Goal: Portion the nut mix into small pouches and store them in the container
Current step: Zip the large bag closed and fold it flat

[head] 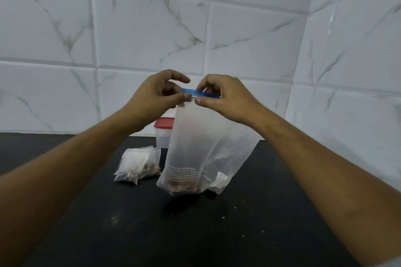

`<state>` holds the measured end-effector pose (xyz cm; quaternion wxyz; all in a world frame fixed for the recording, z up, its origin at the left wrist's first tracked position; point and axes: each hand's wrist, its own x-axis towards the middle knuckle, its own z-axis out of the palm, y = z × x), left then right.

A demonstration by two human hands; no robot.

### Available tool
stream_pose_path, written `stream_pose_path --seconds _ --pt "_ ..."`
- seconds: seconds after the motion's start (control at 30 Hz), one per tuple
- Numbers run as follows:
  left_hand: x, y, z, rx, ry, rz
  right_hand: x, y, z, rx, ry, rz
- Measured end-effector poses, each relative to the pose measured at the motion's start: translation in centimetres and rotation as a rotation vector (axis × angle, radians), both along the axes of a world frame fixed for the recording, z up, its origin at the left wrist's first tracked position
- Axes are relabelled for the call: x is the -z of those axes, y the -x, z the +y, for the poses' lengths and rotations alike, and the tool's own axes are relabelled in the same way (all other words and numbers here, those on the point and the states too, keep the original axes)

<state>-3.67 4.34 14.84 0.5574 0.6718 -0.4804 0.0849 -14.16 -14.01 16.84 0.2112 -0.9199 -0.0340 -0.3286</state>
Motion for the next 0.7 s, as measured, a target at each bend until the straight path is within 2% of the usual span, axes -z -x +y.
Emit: stream_pose_path --seconds 0.07,0.1,0.23,0.37,0.5,0.7 --pt "1.1 -0.2 0.2 0.022 0.039 0.056 -0.4 -0.4 0.1 -0.025 -0.022 -0.002" --pt "1.8 -0.5 0.5 0.021 -0.002 0.078 -0.5 -0.5 0.1 -0.04 -0.039 -0.001" --pt "6.8 -2.4 1.5 -0.024 -0.32 0.11 -0.7 -0.6 -0.8 -0.064 -0.129 -0.014" --pt "10.8 -3.5 2.2 0.016 -0.469 0.14 -1.1 -0.6 -1.7 -0.07 -0.242 -0.027" --pt "12.4 -3.3 2.2 0.134 -0.472 0.254 -1.1 -0.6 -2.2 -0.04 -0.294 -0.025" --pt "14.1 -3.8 1.3 -0.081 -0.447 0.162 -1.8 -0.2 -3.0 -0.044 -0.282 0.029"
